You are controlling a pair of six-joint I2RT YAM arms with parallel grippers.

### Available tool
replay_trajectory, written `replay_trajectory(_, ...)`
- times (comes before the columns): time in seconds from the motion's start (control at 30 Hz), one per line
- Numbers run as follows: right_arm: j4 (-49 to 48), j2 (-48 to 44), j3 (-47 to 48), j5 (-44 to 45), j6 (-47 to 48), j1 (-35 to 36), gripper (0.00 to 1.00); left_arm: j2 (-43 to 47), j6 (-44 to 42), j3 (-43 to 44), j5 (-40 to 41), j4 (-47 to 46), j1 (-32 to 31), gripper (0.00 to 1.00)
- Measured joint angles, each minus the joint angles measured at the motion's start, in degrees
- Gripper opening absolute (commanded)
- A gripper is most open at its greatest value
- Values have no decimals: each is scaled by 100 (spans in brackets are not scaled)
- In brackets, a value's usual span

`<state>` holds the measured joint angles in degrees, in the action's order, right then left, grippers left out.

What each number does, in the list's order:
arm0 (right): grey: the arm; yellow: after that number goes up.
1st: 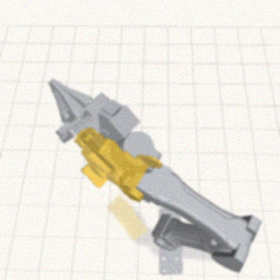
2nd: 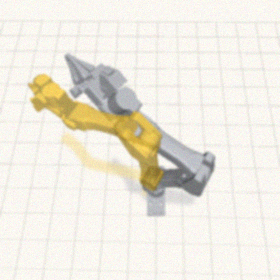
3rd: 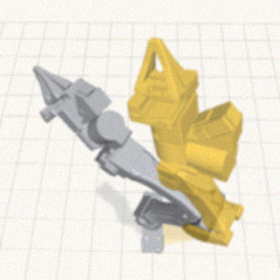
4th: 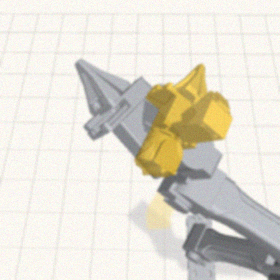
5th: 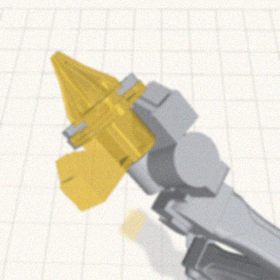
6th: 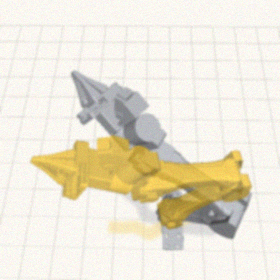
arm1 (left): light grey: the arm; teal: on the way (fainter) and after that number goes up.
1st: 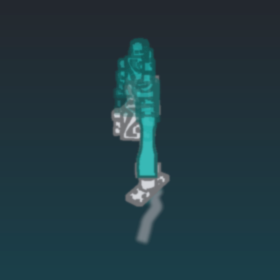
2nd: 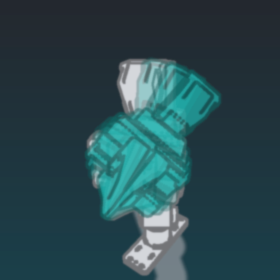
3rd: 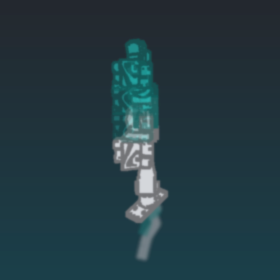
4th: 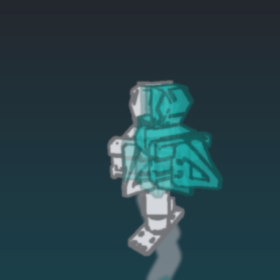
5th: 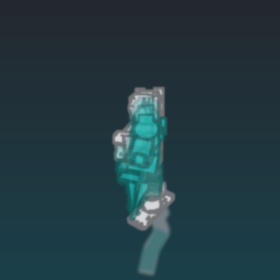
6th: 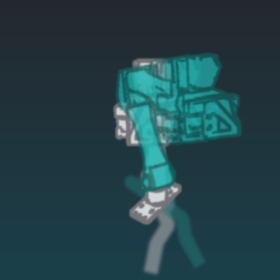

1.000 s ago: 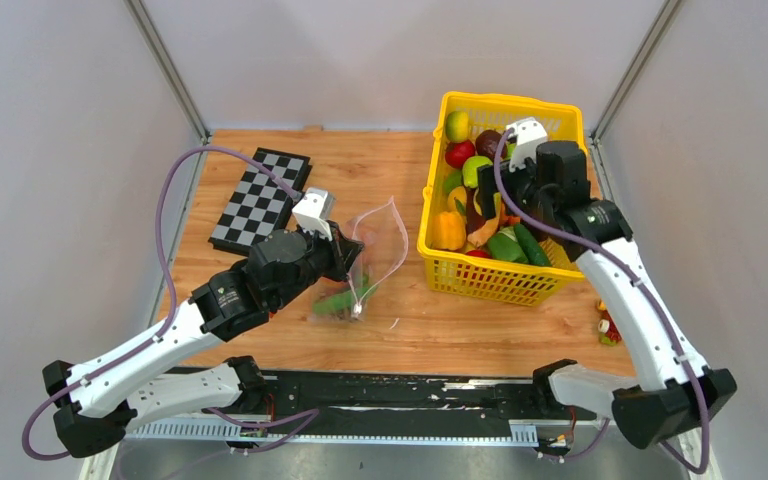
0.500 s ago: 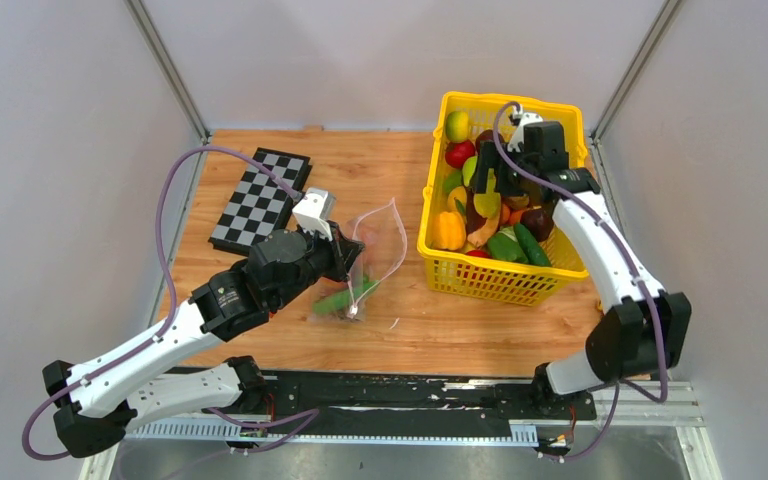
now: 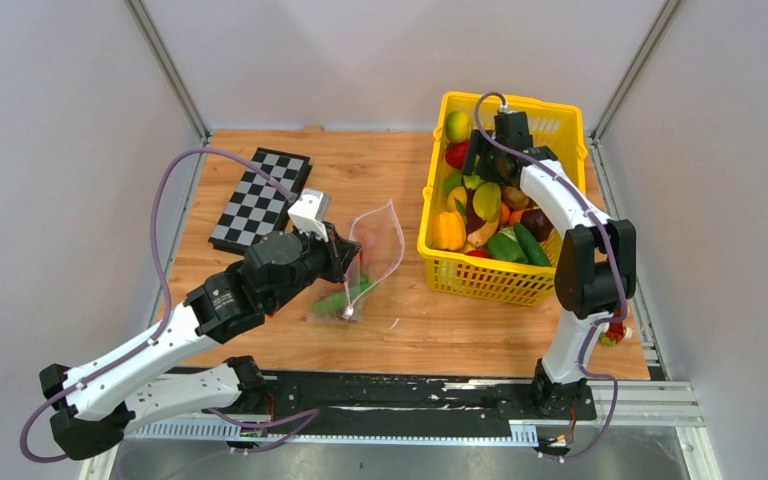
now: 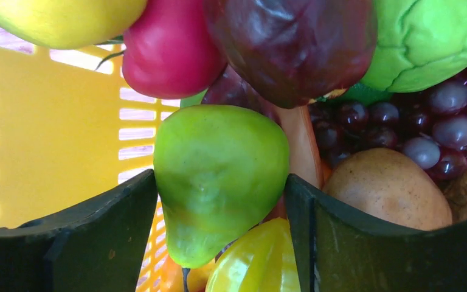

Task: Place the food in the zip-top bag and seal the zipper
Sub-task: Pick up the fake fruit from the bin.

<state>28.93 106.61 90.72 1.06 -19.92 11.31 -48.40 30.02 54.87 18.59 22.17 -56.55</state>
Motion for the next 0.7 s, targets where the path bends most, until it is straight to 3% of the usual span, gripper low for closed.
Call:
replay_trajectory(0.07,-24,24,-90,22,-48,0,54,15,22,0,20,7,0,0)
replay_trajectory(0.13,-227,-81,-293,22,-92,0,47,20,37,0,37,11,0,0)
replay_trajectory(0.43,-855,-1123,-1403,-173,-98,0,42,17,72,0,37,15,0,0)
replay_trajectory(0.7,-1351,-2245,-1967,-1093,-79,-76,40,-66,72,0,22,9,0,0)
